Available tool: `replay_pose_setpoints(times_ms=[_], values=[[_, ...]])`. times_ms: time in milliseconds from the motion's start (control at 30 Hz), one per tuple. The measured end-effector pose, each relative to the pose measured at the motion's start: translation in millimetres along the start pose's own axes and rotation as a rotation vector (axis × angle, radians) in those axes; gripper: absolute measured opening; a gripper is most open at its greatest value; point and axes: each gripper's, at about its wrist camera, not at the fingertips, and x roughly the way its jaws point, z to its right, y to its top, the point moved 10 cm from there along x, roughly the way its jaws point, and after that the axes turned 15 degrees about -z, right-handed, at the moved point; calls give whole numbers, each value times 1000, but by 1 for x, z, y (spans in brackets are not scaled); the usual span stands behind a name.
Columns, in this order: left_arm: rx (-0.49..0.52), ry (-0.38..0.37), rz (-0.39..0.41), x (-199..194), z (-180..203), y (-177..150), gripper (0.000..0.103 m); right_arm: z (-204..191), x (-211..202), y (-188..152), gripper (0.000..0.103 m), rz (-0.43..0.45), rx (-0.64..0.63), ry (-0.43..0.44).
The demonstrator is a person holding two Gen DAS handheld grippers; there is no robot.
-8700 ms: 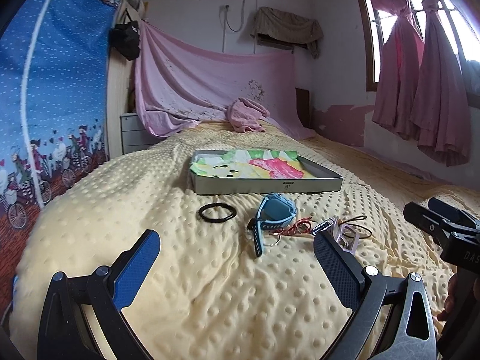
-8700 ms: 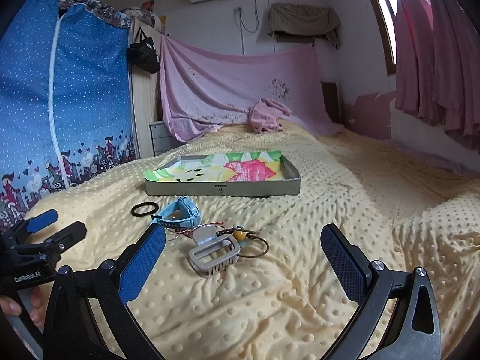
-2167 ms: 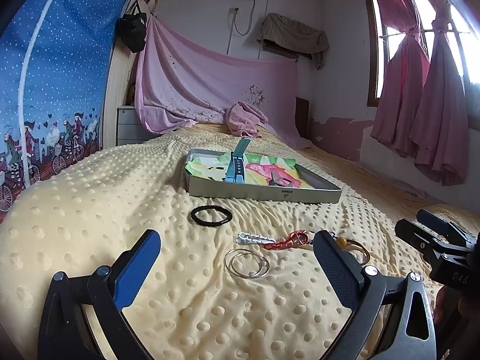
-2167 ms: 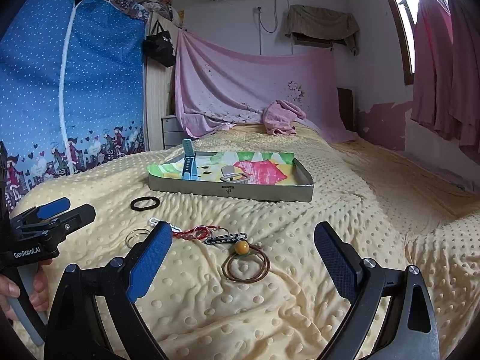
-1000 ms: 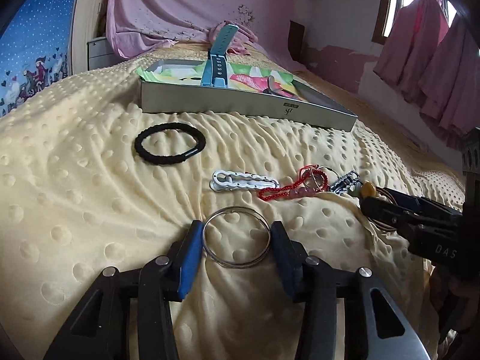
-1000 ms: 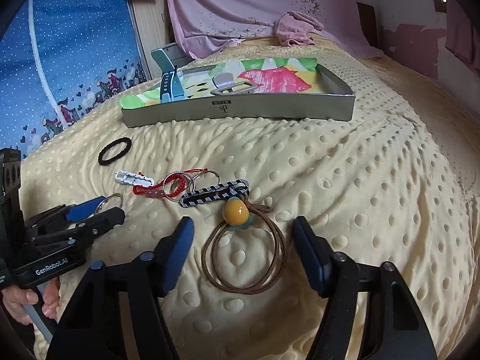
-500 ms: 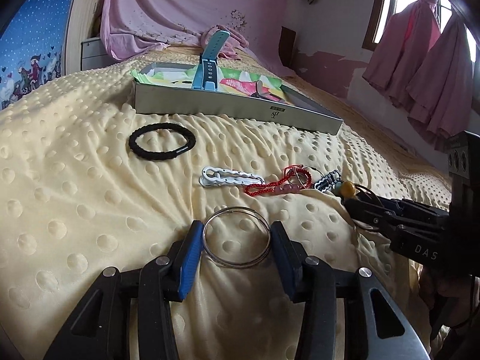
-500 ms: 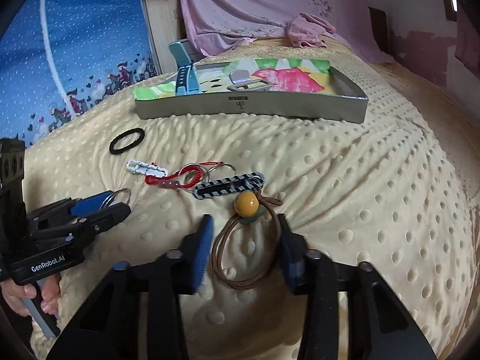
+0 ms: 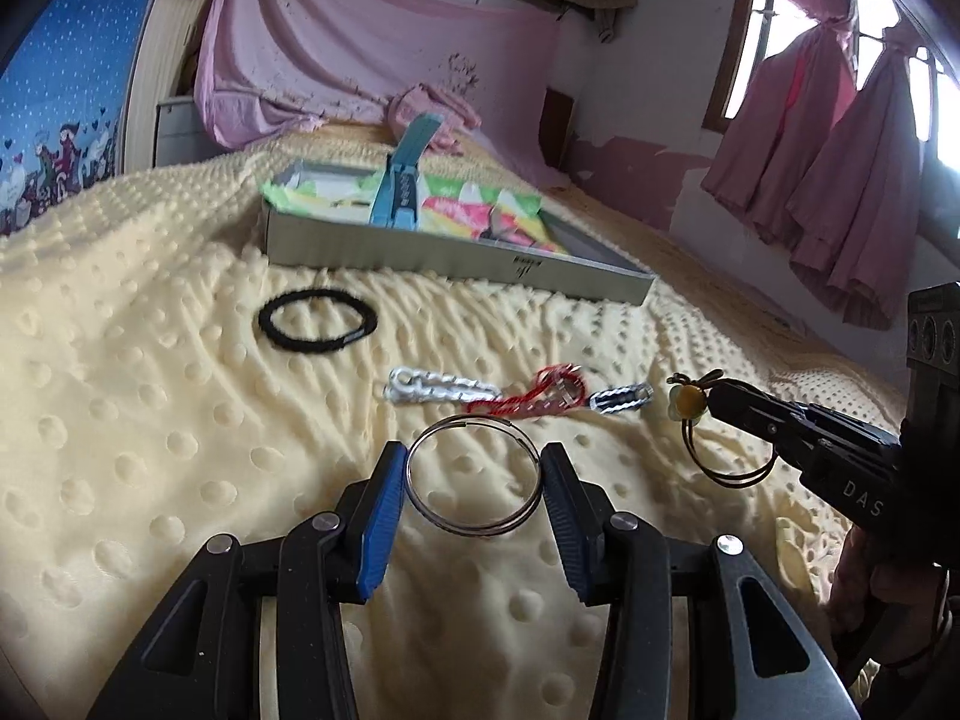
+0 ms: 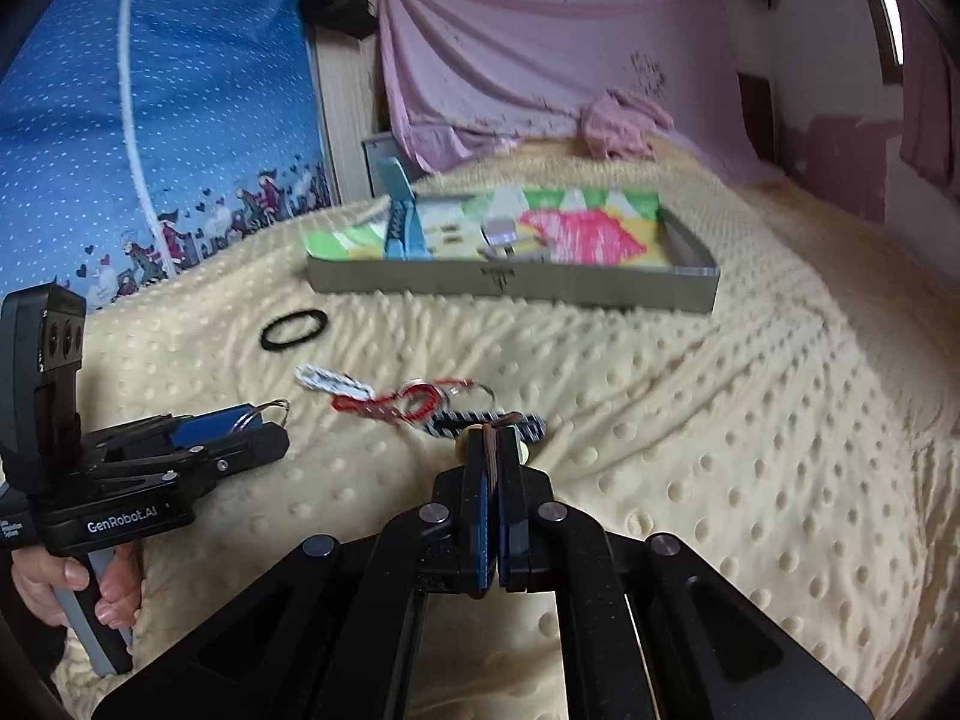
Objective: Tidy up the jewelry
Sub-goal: 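Carry the hoops and brown cord into the tray and release them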
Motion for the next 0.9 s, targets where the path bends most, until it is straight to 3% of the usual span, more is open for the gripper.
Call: replay_pose_setpoints(times_ms=[267,500,700,900], values=[[39,-15,77,-17,19,33,43,-9,-27,26,3,80,-47,16],[27,-22,134,4,23,114,43,14,-15,87,3,125,-40,-3],[10,22,88,51,14,164,43,51,29,144,3,117,29,1],[-11,77,34,83,3,176,43,68,73,171,3,73,71,25]])
